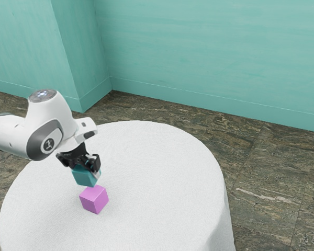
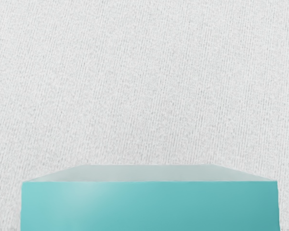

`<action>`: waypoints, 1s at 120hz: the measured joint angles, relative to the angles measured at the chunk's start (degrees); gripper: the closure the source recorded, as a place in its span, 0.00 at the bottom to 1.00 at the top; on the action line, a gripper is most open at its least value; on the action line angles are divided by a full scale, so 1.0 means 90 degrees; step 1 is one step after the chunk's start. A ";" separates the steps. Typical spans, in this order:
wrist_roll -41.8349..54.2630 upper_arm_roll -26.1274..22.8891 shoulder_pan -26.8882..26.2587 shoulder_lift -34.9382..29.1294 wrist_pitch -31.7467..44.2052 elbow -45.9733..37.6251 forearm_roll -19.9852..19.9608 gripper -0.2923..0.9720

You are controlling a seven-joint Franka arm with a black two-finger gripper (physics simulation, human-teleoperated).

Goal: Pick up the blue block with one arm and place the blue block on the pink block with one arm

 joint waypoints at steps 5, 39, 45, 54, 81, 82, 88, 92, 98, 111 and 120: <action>-0.0105 -0.0048 -0.0006 -0.0023 -0.0002 -0.0051 -0.0002 0.49; -0.0644 -0.0229 -0.0013 -0.0198 -0.0015 -0.0277 0.0010 0.49; -0.0689 -0.0243 -0.0012 -0.0199 -0.0017 -0.0283 0.0020 0.49; -0.0674 -0.0248 -0.0013 -0.0196 -0.0019 -0.0282 0.0031 0.49; -0.0347 -0.0246 0.0009 -0.0187 -0.0019 -0.0268 0.0052 0.49; -0.0331 -0.0246 0.0010 -0.0187 -0.0019 -0.0267 0.0052 0.49; -0.0233 -0.0246 0.0015 -0.0181 -0.0015 -0.0263 0.0074 0.49; -0.0171 -0.0246 0.0016 -0.0178 -0.0011 -0.0262 0.0104 0.49; -0.0084 -0.0246 0.0017 -0.0171 -0.0003 -0.0256 0.0133 0.47; 0.0129 -0.0248 0.0017 -0.0169 0.0007 -0.0244 0.0119 0.40; 0.0253 -0.0249 0.0017 -0.0172 0.0009 -0.0241 0.0116 0.35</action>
